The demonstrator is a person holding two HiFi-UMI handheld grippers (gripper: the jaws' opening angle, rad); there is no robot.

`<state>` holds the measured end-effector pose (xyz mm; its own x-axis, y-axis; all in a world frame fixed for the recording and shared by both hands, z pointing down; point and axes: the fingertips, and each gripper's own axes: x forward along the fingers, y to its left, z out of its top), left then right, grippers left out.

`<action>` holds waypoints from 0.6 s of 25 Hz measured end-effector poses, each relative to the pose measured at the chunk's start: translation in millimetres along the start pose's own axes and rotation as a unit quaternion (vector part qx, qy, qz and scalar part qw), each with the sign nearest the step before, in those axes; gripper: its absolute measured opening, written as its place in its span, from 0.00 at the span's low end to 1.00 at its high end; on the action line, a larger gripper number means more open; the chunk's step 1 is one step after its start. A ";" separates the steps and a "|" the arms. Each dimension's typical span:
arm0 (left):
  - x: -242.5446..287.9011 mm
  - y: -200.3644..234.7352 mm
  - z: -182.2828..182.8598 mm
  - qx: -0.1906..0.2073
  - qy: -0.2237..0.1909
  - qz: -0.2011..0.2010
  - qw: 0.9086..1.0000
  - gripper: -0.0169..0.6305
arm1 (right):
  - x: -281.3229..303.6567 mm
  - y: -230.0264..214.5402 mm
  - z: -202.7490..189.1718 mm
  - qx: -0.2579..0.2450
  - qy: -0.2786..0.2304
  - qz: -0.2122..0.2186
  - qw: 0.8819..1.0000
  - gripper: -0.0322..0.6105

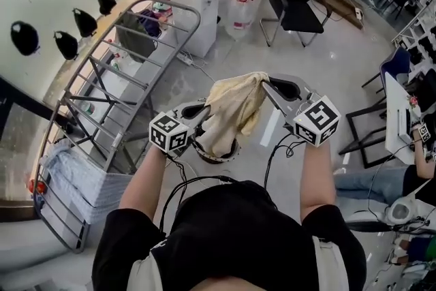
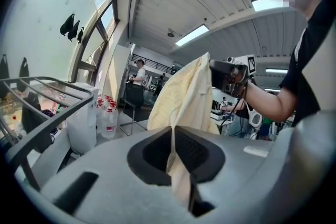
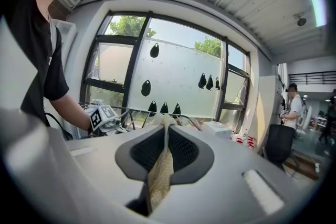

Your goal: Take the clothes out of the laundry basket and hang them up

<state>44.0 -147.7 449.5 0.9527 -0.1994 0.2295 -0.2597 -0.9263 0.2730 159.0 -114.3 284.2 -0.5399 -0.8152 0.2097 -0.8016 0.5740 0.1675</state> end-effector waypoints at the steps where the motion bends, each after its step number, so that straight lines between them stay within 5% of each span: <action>1: -5.4 -0.1 3.8 0.003 -0.002 0.001 1.000 0.05 | -2.1 -6.8 -3.5 0.004 0.004 -0.012 1.000 0.11; 8: -49.5 16.8 57.3 0.031 -0.060 0.090 0.994 0.05 | -3.8 -20.0 -19.4 0.021 0.027 -0.045 0.998 0.11; 15: -105.3 19.0 127.6 0.082 -0.144 0.177 0.970 0.05 | 11.6 -13.2 -9.2 0.007 0.018 -0.033 0.999 0.11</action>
<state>-41.0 -185.1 311.4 0.8199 -0.5725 0.0055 -0.5715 -0.8179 0.0662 165.7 -130.6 293.3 -0.4759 -0.8480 0.2332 -0.8393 0.5172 0.1678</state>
